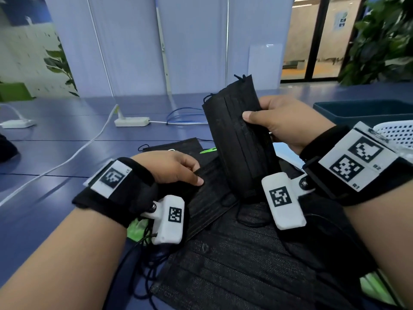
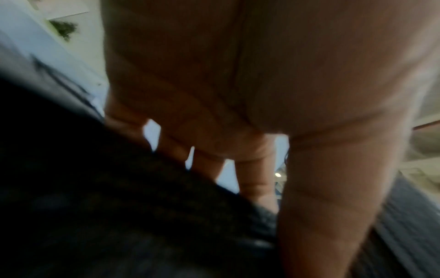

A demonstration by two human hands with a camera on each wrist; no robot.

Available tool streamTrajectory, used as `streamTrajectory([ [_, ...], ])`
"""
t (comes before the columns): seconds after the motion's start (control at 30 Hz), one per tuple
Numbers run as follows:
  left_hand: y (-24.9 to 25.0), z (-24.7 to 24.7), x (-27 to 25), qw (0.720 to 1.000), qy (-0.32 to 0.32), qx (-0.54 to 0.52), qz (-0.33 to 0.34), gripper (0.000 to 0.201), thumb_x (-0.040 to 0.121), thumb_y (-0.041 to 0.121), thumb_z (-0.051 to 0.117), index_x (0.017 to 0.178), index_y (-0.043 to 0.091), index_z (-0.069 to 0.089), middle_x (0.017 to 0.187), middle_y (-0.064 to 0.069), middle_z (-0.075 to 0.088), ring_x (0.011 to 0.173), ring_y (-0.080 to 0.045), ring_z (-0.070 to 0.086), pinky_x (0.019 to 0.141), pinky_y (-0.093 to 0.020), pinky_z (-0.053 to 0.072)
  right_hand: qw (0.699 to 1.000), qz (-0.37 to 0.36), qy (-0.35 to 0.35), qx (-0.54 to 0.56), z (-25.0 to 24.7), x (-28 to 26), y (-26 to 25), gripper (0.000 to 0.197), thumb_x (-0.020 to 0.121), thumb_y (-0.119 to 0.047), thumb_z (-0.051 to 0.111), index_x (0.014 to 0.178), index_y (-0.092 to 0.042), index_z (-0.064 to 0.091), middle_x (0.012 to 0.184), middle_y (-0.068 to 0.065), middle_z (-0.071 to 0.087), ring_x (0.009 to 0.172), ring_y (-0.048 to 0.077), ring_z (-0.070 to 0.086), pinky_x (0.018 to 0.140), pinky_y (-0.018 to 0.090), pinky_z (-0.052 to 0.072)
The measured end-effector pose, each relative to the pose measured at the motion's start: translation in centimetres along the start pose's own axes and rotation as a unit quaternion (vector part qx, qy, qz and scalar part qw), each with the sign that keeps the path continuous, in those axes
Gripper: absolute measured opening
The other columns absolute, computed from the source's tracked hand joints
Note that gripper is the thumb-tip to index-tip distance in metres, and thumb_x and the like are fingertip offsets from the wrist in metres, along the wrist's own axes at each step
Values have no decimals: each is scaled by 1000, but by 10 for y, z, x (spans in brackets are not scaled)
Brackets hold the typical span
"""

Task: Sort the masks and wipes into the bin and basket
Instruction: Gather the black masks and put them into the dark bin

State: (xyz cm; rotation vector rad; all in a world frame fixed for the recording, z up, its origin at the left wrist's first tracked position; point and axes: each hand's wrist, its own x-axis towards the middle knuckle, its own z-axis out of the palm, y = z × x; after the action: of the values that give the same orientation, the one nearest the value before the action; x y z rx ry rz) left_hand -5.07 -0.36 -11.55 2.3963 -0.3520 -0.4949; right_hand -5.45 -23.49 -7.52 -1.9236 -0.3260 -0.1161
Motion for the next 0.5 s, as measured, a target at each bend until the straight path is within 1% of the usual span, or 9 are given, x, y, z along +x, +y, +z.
streamTrajectory([
  [0.07,4,-8,-6,998,54,16,33,26,75,37,74,60,24,57,59,8,50,56,-11,45,62,-27,36,1000,-7,10,7,0,-1,-5,14,93,-19,53,93,-21,67,88,-4,72,76,10,67,61,22,48],
  [0.1,7,-13,-9,996,74,10,47,21,72,41,71,63,26,61,60,9,54,58,-11,49,65,-27,39,1000,-6,24,10,-2,-1,-6,15,93,-20,53,95,-21,67,91,-3,72,81,12,67,67,25,50],
  [0.13,12,-19,-13,994,95,-10,60,19,70,43,68,65,25,62,61,8,57,59,-11,51,65,-27,41,999,-6,42,13,-5,0,-8,16,93,-22,52,98,-20,67,94,-2,72,86,15,68,74,30,53],
  [0.17,16,-24,-18,988,122,-52,75,19,73,39,66,67,22,61,60,6,57,56,-11,51,60,-24,41,998,-5,62,23,-8,1,-10,19,91,-25,52,101,-20,67,98,0,72,92,19,68,82,37,54],
  [0.23,25,-36,-23,961,183,-178,106,21,88,19,62,68,17,55,54,4,55,46,-8,49,46,-16,41,993,4,104,54,-16,1,-13,31,82,-32,52,107,-20,65,105,2,71,99,24,66,91,45,52],
  [0.27,29,-40,-24,942,208,-238,116,22,93,12,54,71,15,54,56,3,57,47,-8,52,45,-16,43,989,8,121,79,-20,1,-14,35,79,-32,51,109,-19,64,107,4,70,101,26,66,92,47,51],
  [0.33,36,-43,-22,907,239,-322,129,22,96,5,45,80,15,55,68,-1,64,60,-12,60,55,-22,52,978,20,126,166,-24,-1,-17,32,88,-23,51,115,-10,63,112,10,69,105,29,65,93,46,51],
  [0.4,40,-34,-19,885,221,-385,140,23,97,0,38,90,13,55,83,-6,67,71,-16,66,61,-31,59,965,20,97,241,-27,-3,-18,31,96,-14,44,121,-2,58,117,16,66,104,28,64,88,41,53],
  [0.5,38,-11,-10,862,141,-459,164,31,96,-6,32,108,11,56,99,-9,68,79,-16,70,66,-33,59,953,-10,46,300,-24,-8,-23,30,97,-13,42,120,-2,58,114,13,68,100,24,66,86,38,55],
])
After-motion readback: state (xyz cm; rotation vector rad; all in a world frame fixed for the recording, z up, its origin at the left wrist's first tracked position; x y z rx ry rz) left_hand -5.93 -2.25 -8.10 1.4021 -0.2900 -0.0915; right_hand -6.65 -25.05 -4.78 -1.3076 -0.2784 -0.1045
